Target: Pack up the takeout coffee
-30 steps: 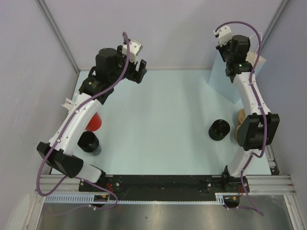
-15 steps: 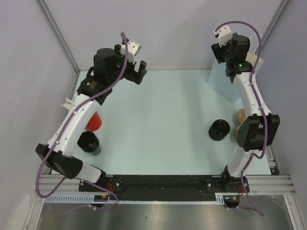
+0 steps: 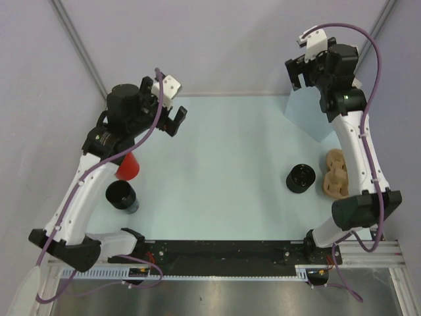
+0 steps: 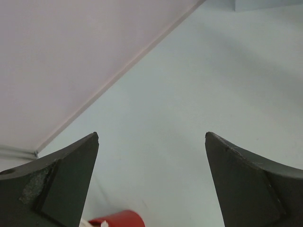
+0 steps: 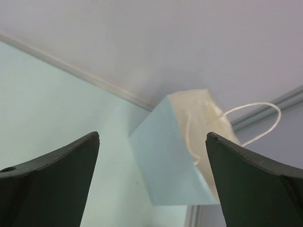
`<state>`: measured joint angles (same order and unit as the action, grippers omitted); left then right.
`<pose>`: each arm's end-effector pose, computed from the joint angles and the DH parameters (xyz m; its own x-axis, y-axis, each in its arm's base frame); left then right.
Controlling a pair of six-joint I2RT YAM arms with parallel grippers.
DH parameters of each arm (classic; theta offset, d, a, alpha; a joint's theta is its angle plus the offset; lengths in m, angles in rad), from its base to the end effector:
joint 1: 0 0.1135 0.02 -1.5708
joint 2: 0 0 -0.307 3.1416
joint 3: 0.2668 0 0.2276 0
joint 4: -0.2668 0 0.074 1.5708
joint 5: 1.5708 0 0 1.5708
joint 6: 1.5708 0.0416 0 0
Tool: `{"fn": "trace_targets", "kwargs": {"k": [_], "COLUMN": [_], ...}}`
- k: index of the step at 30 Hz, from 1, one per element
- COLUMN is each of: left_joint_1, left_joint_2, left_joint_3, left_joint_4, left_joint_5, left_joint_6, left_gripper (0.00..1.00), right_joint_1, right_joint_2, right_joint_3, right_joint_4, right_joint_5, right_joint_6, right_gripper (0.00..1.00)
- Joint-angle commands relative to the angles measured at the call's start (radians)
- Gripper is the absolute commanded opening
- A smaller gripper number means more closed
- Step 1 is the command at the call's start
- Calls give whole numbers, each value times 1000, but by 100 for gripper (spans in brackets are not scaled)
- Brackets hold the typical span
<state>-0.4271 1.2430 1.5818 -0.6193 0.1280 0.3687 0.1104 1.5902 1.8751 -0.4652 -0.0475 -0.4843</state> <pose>0.1972 -0.0956 0.5018 -0.0467 0.4140 -0.9091 0.5782 0.7533 0.3134 0.3312 0.0387 0.5190 -0.0849 -0.4773 -0.8746 -0.2215 0.8649 -0.4505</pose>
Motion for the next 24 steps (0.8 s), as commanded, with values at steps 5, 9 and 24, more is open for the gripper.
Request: {"fn": "trace_targets", "kwargs": {"k": [5, 9, 24], "left_joint_1": [31, 83, 211], "left_joint_2": [-157, -253, -490], "left_joint_3": [-123, -175, -483], "left_joint_4": [-266, -350, -546], "left_joint_5": [-168, -192, -136], "left_joint_6": [88, 93, 141], "left_gripper": [99, 99, 87], "right_joint_1": [167, 230, 477], "right_joint_2": [-295, -341, -277], "right_joint_3": [-238, -338, -556], "right_joint_4": [-134, -180, -207], "right_joint_5": [-207, -327, -333], "right_joint_6": [21, -2, -42], "right_gripper": [100, 100, 100]}}
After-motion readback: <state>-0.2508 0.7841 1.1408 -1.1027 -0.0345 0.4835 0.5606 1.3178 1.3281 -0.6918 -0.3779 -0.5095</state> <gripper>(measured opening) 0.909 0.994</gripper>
